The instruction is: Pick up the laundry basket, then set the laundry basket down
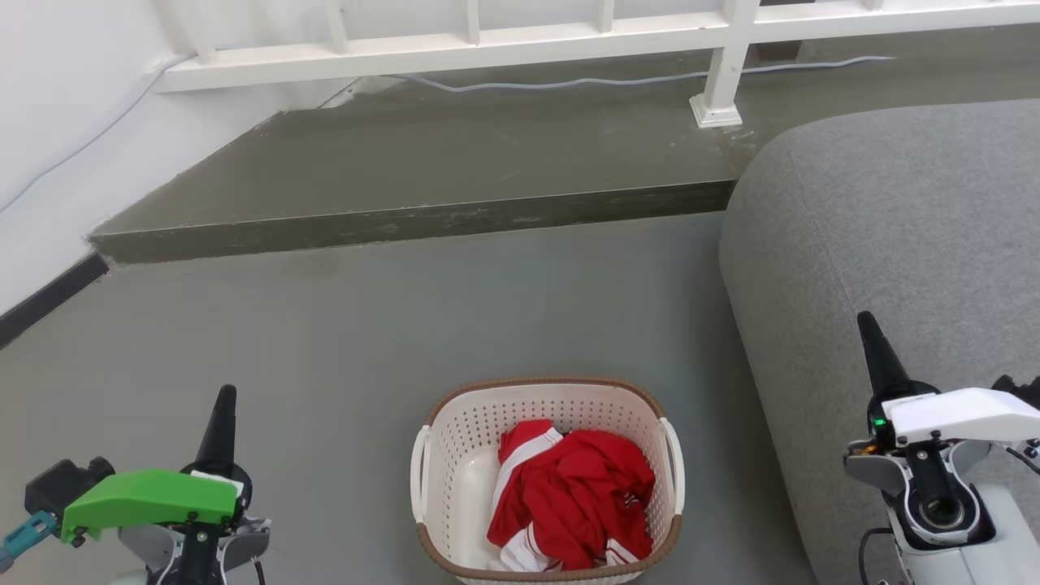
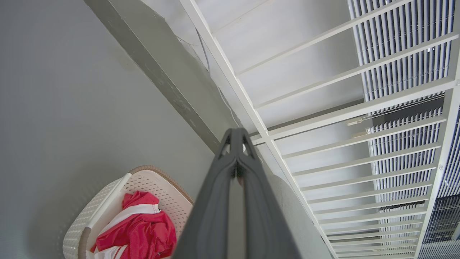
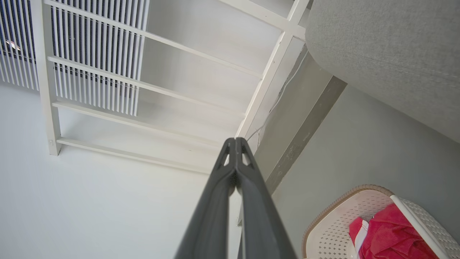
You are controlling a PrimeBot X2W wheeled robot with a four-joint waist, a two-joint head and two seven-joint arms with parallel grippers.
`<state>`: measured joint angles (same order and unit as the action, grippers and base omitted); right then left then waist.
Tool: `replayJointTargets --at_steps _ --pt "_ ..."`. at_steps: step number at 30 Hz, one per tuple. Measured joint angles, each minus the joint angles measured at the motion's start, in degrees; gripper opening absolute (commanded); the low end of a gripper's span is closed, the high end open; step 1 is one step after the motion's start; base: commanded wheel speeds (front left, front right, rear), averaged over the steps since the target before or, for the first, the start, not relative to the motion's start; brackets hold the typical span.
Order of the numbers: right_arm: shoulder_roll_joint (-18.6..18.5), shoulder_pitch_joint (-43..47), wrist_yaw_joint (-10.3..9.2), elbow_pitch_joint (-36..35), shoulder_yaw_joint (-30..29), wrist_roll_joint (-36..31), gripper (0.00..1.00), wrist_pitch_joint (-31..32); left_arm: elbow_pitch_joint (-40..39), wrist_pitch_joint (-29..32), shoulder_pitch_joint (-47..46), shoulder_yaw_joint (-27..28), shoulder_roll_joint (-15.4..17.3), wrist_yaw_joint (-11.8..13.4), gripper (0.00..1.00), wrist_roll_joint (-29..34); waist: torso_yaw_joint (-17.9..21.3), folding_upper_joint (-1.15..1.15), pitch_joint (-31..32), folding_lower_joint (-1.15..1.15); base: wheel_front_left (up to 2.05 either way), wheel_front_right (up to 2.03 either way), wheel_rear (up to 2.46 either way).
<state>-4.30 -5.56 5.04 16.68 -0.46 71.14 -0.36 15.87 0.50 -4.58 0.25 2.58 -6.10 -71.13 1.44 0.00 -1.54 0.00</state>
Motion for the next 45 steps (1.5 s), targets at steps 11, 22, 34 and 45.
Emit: replayJointTargets --at_steps 11,22,34,45 --pt "0.6 0.1 0.60 0.0 -2.3 7.6 0.00 2.0 0.0 2.2 0.0 1.7 -0.1 -0.2 0.00 -7.3 -0.5 0.00 0.5 0.00 0.00 0.00 0.00" --pt "0.9 0.2 1.47 -0.2 -4.6 15.2 0.00 4.2 0.0 4.1 0.0 3.3 -0.3 -0.5 0.00 -14.7 -1.1 0.00 1.0 0.00 0.00 0.00 0.00" --pt "1.4 0.2 1.76 -0.3 -6.3 21.2 0.00 5.5 0.0 5.8 0.0 4.5 -0.5 -0.8 0.00 -20.6 -1.4 0.00 1.4 0.00 0.00 0.00 0.00" --pt "1.5 0.3 1.78 -0.3 -6.4 21.2 0.00 5.5 0.0 5.8 0.0 4.5 -0.5 -0.8 0.00 -20.7 -1.4 0.00 1.4 0.00 0.00 0.00 0.00"
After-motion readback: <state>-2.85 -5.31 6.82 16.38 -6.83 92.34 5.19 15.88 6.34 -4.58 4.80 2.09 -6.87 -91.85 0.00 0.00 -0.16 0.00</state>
